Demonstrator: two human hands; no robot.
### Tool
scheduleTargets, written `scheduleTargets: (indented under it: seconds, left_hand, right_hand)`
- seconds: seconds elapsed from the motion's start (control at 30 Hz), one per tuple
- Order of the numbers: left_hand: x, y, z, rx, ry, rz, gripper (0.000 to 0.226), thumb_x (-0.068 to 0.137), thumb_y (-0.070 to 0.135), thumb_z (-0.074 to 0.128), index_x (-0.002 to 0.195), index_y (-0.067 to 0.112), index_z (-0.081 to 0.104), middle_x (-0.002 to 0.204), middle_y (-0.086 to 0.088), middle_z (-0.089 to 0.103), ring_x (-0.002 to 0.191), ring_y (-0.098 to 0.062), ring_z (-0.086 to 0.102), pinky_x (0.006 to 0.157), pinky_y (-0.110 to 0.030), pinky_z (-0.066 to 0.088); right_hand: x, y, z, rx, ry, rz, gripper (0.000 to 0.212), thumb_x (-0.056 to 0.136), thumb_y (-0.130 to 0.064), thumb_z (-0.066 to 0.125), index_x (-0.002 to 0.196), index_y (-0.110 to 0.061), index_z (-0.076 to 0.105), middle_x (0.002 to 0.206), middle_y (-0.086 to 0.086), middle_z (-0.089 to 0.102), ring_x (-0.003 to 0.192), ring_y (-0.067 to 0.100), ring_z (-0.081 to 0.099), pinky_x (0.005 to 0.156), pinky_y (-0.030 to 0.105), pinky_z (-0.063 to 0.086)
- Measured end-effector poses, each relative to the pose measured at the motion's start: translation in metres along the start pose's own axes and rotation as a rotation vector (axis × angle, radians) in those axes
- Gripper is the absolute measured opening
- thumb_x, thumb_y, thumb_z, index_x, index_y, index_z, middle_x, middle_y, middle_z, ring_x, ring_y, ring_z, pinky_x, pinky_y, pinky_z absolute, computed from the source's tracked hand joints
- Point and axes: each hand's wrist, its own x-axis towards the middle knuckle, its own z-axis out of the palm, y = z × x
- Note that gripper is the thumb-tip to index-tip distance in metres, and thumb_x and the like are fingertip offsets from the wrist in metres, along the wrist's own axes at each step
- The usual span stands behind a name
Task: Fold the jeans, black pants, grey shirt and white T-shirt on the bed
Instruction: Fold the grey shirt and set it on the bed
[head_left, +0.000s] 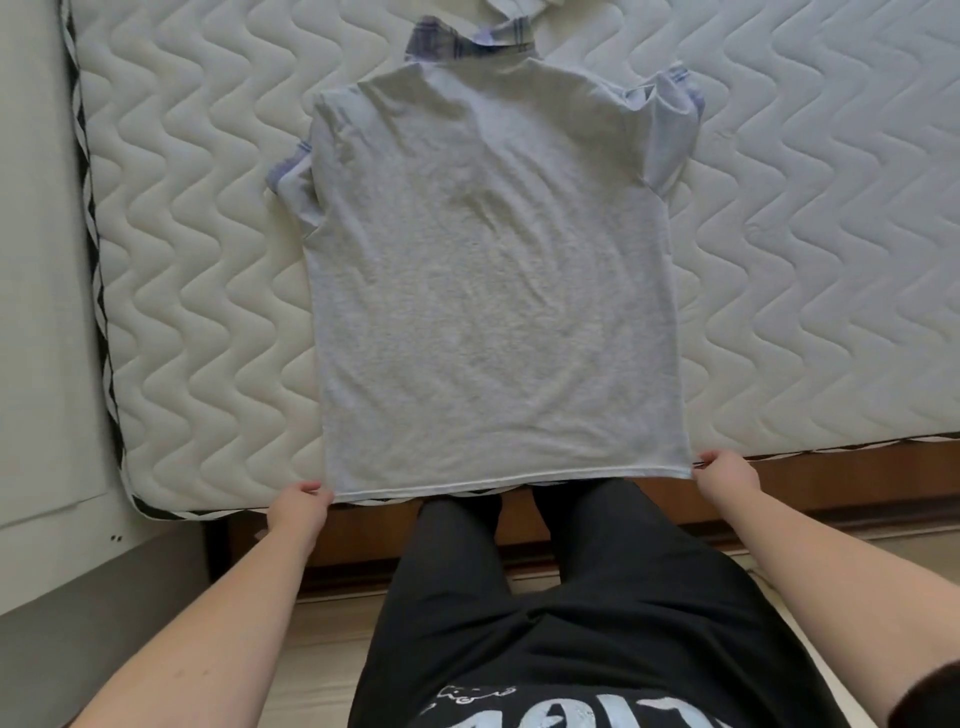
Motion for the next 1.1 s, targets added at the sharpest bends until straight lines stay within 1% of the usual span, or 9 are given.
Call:
scheduleTargets:
  seconds: [0.07, 0.23, 0.33, 0.4, 0.53, 0.67, 0.73, 0.83, 1.1]
  left_hand:
    - [-0.005, 0.01, -0.001, 0.005, -0.003, 0.013, 0.028, 0.092, 0.021, 0.062, 0.118, 0.011, 0.065, 0.111, -0.02, 0.066, 0.108, -0.039, 0.057, 0.095, -0.045, 0.048]
    - [-0.021, 0.046, -0.004, 0.077, -0.083, 0.227, 0.027, 0.095, 0.016, 0.056, 0.12, 0.007, 0.062, 0.107, -0.014, 0.064, 0.098, -0.032, 0.058, 0.086, -0.035, 0.044]
    - [-0.034, 0.085, -0.005, 0.126, -0.132, 0.366, 0.026, 0.095, 0.015, 0.054, 0.118, 0.008, 0.064, 0.103, -0.012, 0.064, 0.095, -0.029, 0.059, 0.082, -0.033, 0.045]
    - [-0.044, 0.117, -0.005, 0.173, -0.162, 0.494, 0.027, 0.095, 0.014, 0.053, 0.119, 0.008, 0.063, 0.111, -0.013, 0.065, 0.102, -0.029, 0.06, 0.087, -0.034, 0.046]
    - [-0.061, 0.188, -0.001, 0.329, -0.132, 0.846, 0.037, 0.095, 0.016, 0.053, 0.132, 0.009, 0.056, 0.132, -0.011, 0.058, 0.123, -0.026, 0.051, 0.104, -0.031, 0.034]
    - [-0.075, 0.252, 0.016, 0.418, -0.081, 1.089, 0.048, 0.096, 0.021, 0.051, 0.143, 0.016, 0.046, 0.141, -0.007, 0.05, 0.129, -0.024, 0.046, 0.108, -0.034, 0.035]
    - [-0.077, 0.283, 0.03, 0.47, -0.057, 1.16, 0.051, 0.097, 0.023, 0.049, 0.147, 0.018, 0.041, 0.147, -0.006, 0.044, 0.135, -0.023, 0.04, 0.111, -0.034, 0.032]
    - [-0.074, 0.33, 0.054, 0.519, -0.022, 1.217, 0.053, 0.098, 0.026, 0.047, 0.149, 0.019, 0.036, 0.153, -0.006, 0.038, 0.141, -0.021, 0.033, 0.114, -0.033, 0.026]
    - [-0.052, 0.47, 0.105, 0.536, 0.055, 1.348, 0.051, 0.098, 0.026, 0.049, 0.147, 0.014, 0.041, 0.151, -0.01, 0.04, 0.139, -0.024, 0.035, 0.112, -0.035, 0.026]
  right_hand:
    - [-0.007, -0.006, -0.003, 0.005, -0.017, 0.004, 0.049, 0.093, -0.021, 0.062, 0.138, -0.008, 0.05, 0.133, 0.018, 0.057, 0.122, 0.036, 0.052, 0.098, 0.039, 0.044]
    - [-0.035, -0.036, -0.014, 0.071, -0.091, -0.135, 0.046, 0.097, -0.024, 0.053, 0.141, -0.011, 0.044, 0.13, 0.014, 0.058, 0.11, 0.031, 0.057, 0.087, 0.035, 0.043]
    - [-0.051, -0.061, -0.024, 0.191, -0.091, -0.208, 0.046, 0.098, -0.027, 0.052, 0.142, -0.014, 0.043, 0.136, 0.012, 0.053, 0.112, 0.028, 0.055, 0.094, 0.041, 0.046]
    - [-0.06, -0.078, -0.032, 0.259, -0.068, -0.258, 0.045, 0.098, -0.027, 0.051, 0.142, -0.017, 0.044, 0.137, 0.009, 0.052, 0.118, 0.027, 0.053, 0.099, 0.043, 0.045]
    - [-0.066, -0.112, -0.05, 0.361, 0.001, -0.341, 0.046, 0.099, -0.029, 0.049, 0.144, -0.021, 0.042, 0.14, 0.004, 0.051, 0.122, 0.021, 0.051, 0.091, 0.033, 0.042]
    - [-0.05, -0.149, -0.067, 0.433, 0.067, -0.393, 0.051, 0.099, -0.031, 0.05, 0.148, -0.026, 0.037, 0.143, 0.001, 0.048, 0.127, 0.019, 0.048, 0.102, 0.04, 0.042]
    - [-0.034, -0.168, -0.076, 0.461, 0.084, -0.419, 0.053, 0.098, -0.03, 0.051, 0.148, -0.025, 0.036, 0.142, 0.0, 0.049, 0.125, 0.019, 0.05, 0.103, 0.04, 0.043]
    - [-0.003, -0.193, -0.09, 0.495, 0.1, -0.459, 0.055, 0.097, -0.028, 0.054, 0.148, -0.023, 0.036, 0.14, 0.001, 0.051, 0.122, 0.018, 0.052, 0.1, 0.035, 0.042]
    - [0.096, -0.251, -0.152, 0.627, 0.133, -0.504, 0.055, 0.096, -0.028, 0.056, 0.147, -0.022, 0.037, 0.138, 0.002, 0.053, 0.12, 0.017, 0.054, 0.101, 0.037, 0.044]
